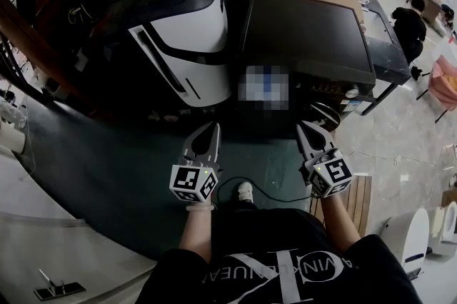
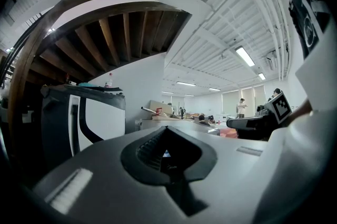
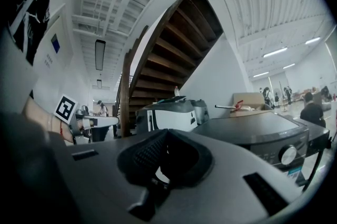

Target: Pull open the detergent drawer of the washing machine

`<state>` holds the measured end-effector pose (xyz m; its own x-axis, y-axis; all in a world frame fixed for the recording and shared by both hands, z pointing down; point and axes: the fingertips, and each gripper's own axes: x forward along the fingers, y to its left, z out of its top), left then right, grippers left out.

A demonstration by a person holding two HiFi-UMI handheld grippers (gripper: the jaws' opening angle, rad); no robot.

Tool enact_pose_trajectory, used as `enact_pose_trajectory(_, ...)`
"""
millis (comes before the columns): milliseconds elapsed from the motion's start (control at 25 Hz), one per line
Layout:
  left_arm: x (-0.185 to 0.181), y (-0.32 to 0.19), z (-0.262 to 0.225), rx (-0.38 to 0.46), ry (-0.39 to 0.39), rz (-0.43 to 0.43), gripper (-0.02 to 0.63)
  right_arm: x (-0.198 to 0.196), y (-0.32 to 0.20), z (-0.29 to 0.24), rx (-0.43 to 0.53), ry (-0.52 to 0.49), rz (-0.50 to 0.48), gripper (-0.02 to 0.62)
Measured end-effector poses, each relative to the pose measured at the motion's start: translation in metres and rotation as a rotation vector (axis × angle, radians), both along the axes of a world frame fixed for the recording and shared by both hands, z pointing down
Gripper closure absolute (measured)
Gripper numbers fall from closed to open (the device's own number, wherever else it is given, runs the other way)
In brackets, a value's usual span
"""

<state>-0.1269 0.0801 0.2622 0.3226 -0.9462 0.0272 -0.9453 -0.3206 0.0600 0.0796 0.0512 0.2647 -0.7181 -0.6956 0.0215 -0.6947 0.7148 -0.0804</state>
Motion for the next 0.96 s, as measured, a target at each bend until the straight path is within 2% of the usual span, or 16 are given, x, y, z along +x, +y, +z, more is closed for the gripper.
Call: enact_pose_trajectory(960, -0.0005, -0.0086, 0.0040, -0.010, -0.005, -0.013, 0.597, 0.0020, -0.0093, 0.0048, -0.010, 0.000, 0.000, 0.583)
